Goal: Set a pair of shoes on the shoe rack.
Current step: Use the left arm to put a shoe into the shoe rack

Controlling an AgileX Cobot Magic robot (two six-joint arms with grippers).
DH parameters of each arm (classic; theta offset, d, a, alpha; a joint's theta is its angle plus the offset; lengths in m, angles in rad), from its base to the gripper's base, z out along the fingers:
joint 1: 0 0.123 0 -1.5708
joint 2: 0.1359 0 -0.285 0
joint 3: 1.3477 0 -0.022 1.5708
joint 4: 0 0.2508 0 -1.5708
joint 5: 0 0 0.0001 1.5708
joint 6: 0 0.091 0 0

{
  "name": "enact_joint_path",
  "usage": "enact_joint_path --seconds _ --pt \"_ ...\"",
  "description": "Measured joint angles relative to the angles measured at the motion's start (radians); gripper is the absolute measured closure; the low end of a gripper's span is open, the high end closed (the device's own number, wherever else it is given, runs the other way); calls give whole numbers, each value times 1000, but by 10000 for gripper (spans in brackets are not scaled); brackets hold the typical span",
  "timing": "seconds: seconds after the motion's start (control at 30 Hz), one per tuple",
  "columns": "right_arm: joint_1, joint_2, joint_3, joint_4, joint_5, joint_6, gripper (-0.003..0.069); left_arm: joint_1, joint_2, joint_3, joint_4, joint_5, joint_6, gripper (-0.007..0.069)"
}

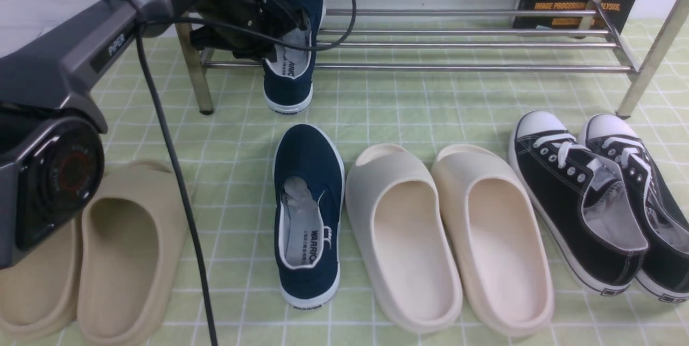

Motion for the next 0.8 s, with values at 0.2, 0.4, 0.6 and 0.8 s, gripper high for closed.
enact_joint_path --seconds 0.2,0.4,0.6,0.8 --pt "0 0 0 0 0 0 419 0 -1 -8 19 -41 0 483" --pt "0 0 0 0 0 0 419 0 -3 -78 25 36 0 365" --pt "0 0 0 0 0 0 419 -7 -6 -254 60 332 25 383" --pt "0 0 0 0 0 0 419 -86 -32 -287 89 425 74 610"
